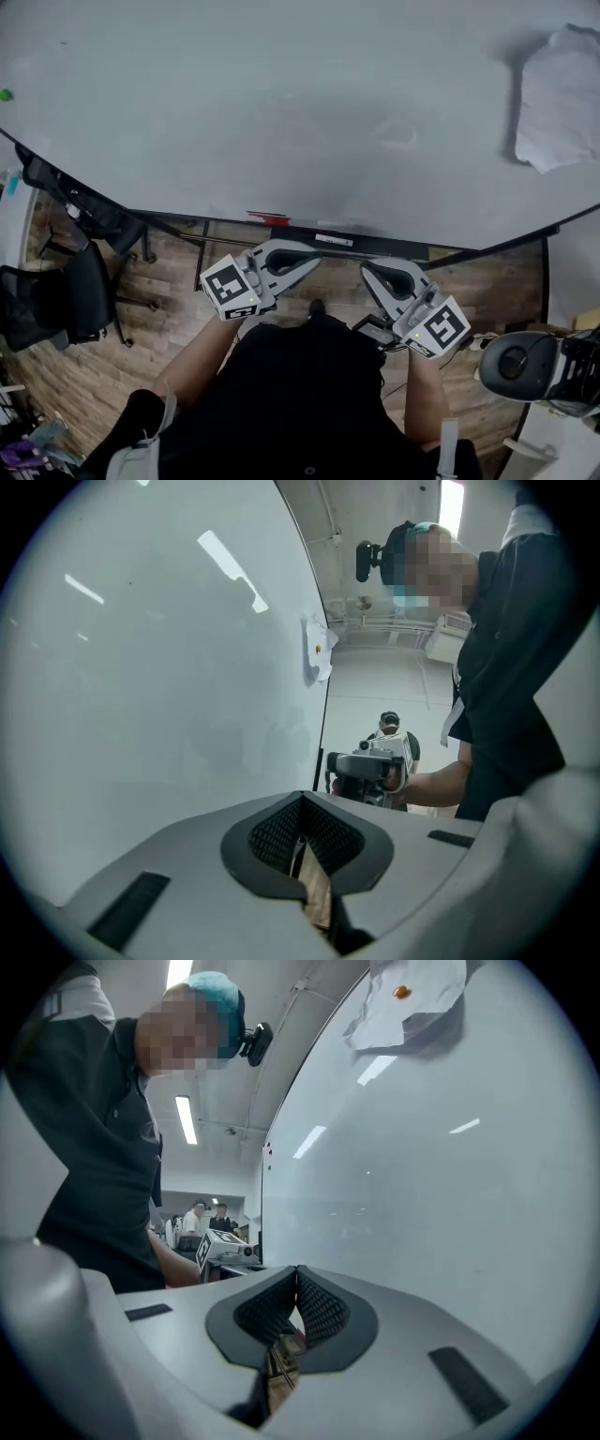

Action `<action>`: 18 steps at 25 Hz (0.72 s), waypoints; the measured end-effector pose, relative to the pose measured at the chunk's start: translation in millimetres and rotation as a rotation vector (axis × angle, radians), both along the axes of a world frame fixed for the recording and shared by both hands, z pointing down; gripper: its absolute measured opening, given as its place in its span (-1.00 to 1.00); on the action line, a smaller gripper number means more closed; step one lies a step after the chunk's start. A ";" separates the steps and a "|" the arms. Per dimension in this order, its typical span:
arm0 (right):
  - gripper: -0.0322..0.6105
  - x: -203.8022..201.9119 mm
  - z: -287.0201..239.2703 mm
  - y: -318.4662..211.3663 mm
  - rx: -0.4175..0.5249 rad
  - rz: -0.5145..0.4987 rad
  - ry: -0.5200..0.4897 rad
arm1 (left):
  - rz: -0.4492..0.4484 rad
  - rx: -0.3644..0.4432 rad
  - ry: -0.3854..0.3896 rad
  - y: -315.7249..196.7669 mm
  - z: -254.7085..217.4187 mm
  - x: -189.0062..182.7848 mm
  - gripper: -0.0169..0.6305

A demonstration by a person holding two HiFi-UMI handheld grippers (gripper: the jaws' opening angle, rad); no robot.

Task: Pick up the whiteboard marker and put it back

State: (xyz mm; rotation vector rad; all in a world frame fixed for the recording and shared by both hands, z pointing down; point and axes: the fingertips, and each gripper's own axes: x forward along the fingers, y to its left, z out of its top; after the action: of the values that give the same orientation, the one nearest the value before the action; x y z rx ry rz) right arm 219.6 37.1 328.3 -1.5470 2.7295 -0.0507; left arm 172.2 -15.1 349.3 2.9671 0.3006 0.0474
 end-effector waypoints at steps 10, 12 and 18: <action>-0.84 -99.4 6.5 15.7 0.000 0.024 -0.081 | 0.026 -0.025 -0.007 24.2 -7.0 -117.0 -0.92; -0.84 -122.1 7.4 23.1 0.004 0.025 -0.085 | 0.019 -0.040 -0.016 29.6 -0.2 -142.8 -0.92; -0.84 -164.0 34.5 58.0 -0.055 0.052 -0.090 | 0.034 -0.077 -0.022 57.7 21.9 -184.3 -0.92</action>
State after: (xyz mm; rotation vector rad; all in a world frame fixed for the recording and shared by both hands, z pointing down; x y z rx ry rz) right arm 55.6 95.1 362.8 -1.5872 2.6394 -0.1914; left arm -12.1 42.7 371.1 2.8836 0.3427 0.0710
